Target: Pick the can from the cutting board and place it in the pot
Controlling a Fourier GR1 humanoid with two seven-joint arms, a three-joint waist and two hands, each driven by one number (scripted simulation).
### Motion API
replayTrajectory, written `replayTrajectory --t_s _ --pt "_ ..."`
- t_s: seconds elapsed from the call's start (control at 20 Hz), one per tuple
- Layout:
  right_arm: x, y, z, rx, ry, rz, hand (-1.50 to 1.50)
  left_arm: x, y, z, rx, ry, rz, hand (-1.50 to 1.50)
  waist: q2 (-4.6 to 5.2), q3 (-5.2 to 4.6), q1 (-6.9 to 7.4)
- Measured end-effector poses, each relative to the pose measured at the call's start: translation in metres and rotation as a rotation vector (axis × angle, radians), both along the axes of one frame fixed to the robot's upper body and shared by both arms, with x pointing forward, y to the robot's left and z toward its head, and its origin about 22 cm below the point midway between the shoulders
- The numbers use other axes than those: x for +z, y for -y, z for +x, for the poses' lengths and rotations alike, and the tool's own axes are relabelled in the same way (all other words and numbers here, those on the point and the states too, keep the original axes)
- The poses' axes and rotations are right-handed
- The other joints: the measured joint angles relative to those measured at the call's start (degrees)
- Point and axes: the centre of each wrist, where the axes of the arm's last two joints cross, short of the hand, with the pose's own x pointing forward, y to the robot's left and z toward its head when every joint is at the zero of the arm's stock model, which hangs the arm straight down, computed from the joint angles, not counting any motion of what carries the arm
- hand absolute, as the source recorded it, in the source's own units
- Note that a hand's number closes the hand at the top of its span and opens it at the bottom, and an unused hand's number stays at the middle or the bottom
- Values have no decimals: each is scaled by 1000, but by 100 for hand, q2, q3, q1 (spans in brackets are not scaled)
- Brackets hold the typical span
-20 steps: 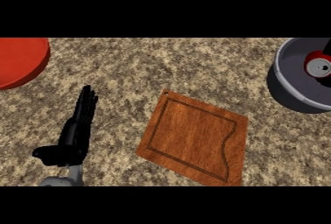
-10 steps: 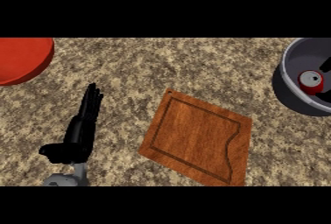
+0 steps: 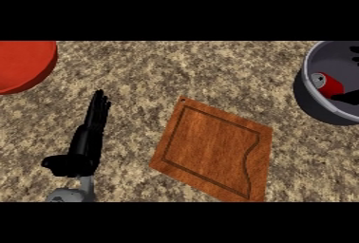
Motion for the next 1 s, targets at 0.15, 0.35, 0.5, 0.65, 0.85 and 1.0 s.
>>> replayTrajectory --t_s 0.15,0.35,0.5,0.65,0.85,1.0 --pt "3 6 -3 -13 125 178 -150 1 -2 -1 6 3 4 0 -9 2 -24" --pt "13 28 -14 -64 216 348 -150 0 -4 -5 -4 -2 0 0 10 2 17" --pt "12 44 -27 -98 252 413 -150 -2 -1 -6 -8 3 -1 0 25 1 35" --pt "17 58 -39 -127 293 454 -150 -2 -1 -6 -14 7 1 0 44 6 65" --pt "18 77 -58 -137 344 487 -150 -3 -2 -7 -12 13 -1 0 56 11 69" --pt "13 86 -70 -135 376 502 -150 -1 -4 -4 -10 12 -2 0 64 15 65"
